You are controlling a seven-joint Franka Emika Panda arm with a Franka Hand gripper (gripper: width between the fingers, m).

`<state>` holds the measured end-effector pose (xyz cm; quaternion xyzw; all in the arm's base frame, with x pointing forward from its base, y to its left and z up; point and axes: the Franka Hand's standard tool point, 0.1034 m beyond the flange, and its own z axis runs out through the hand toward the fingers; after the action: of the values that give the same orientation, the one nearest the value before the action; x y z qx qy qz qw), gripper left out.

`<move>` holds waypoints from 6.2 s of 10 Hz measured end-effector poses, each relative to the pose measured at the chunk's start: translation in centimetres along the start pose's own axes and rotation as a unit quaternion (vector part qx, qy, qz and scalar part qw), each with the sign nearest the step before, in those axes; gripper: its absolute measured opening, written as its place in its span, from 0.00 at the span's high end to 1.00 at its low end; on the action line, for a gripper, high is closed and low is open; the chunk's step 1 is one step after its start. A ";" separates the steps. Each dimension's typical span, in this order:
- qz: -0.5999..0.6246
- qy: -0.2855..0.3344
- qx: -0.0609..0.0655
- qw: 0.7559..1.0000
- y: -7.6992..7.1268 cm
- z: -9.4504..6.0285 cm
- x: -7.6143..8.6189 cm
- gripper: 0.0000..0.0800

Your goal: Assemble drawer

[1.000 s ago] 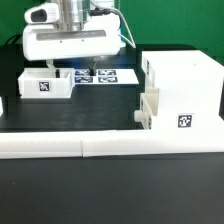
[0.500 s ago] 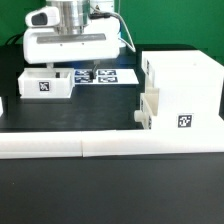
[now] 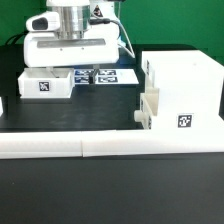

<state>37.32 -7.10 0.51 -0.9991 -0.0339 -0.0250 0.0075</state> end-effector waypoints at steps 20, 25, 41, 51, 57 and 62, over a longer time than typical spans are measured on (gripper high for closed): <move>-0.066 0.015 0.017 0.998 -6.5 -5.1 10.1 0.95; -0.238 0.014 0.015 0.971 -5.4 -5.2 10.9 0.95; -0.660 -0.020 0.018 0.751 -2.9 -4.4 15.4 0.95; -0.665 -0.010 0.013 0.747 -4.0 -4.3 17.1 0.95; -0.667 -0.003 0.007 0.745 -4.3 -4.1 17.3 0.95; -0.663 -0.008 0.011 0.748 -5.8 -4.4 18.4 0.95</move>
Offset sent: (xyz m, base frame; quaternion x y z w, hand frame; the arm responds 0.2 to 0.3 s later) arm 0.0000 0.0000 0.0000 0.0000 0.0000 0.0000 1.0000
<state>55.04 -0.11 5.93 -0.7254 -0.6881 -0.0156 -0.0005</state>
